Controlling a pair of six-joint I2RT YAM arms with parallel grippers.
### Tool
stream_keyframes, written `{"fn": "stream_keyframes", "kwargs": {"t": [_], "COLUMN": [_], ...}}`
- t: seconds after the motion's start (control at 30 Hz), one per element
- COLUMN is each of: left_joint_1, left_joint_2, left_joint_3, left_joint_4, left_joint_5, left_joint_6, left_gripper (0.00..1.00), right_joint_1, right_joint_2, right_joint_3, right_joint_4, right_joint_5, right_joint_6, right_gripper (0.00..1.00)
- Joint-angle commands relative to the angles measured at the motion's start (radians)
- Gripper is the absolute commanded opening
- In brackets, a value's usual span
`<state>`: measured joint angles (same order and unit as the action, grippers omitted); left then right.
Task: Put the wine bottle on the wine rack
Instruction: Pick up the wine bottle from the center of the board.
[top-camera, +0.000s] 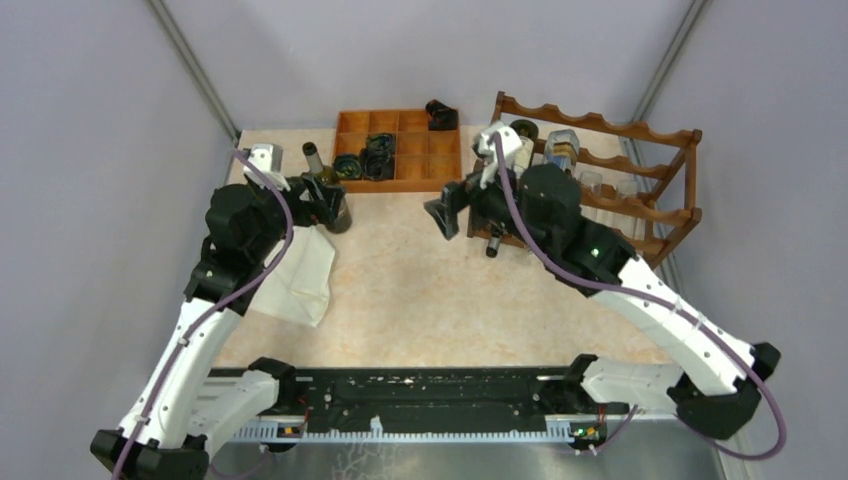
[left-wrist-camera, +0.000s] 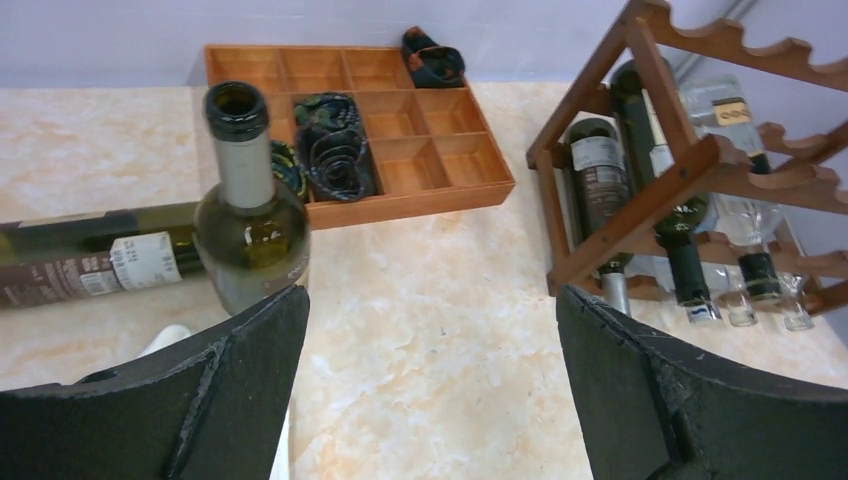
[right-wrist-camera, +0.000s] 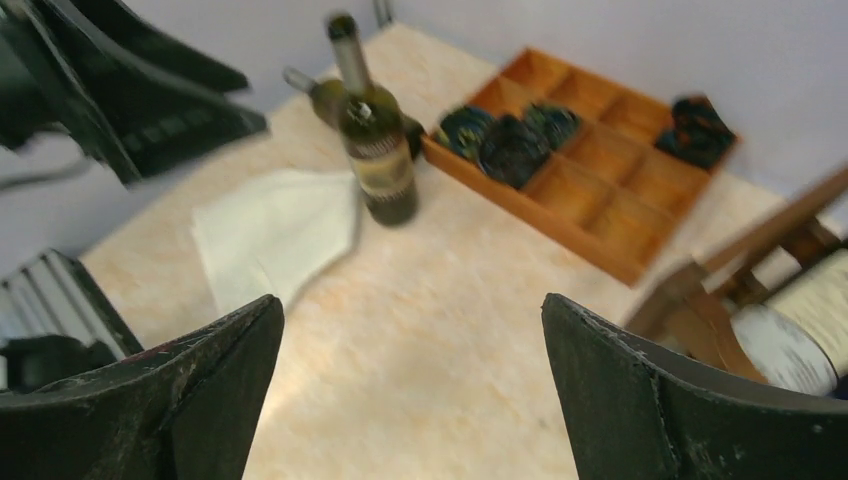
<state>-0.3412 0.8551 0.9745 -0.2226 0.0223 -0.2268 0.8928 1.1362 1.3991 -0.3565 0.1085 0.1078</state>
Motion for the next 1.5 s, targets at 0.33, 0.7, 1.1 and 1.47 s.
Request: {"fn": "stream_keyframes", "kwargs": {"t": [0.33,0.7,1.1,1.47], "left_joint_1": [0.274,0.297,0.3,0.3], "left_joint_2": [0.118,0.398,0.556,0.6], "left_joint_3": [-0.085,-0.089,0.039,0.064], "left_joint_4": [0.125,0.508,0.566,0.597], "left_joint_5": [0.185,0.147,0.273,0.323], "left_joint_6": [-0.003,0.2,0.186,0.218], "left_gripper": [0.98,0.84,0.62,0.63], "right_joint_1": [-0.076,-0.114,-0.149,-0.162], "right_joint_2": [-0.198,-0.222,-0.255,-0.23], "right_joint_3": [-0.373,-0.445,-0.514,-0.549], "right_joint_4": [0.109,0.165,0.204,0.245], "right_joint_5": [-0.159,-0.206,-0.239,-0.271], "right_joint_6": [0.058,0.06,0.092,0.108], "right_gripper": [0.98,0.98,0.99,0.99]}}
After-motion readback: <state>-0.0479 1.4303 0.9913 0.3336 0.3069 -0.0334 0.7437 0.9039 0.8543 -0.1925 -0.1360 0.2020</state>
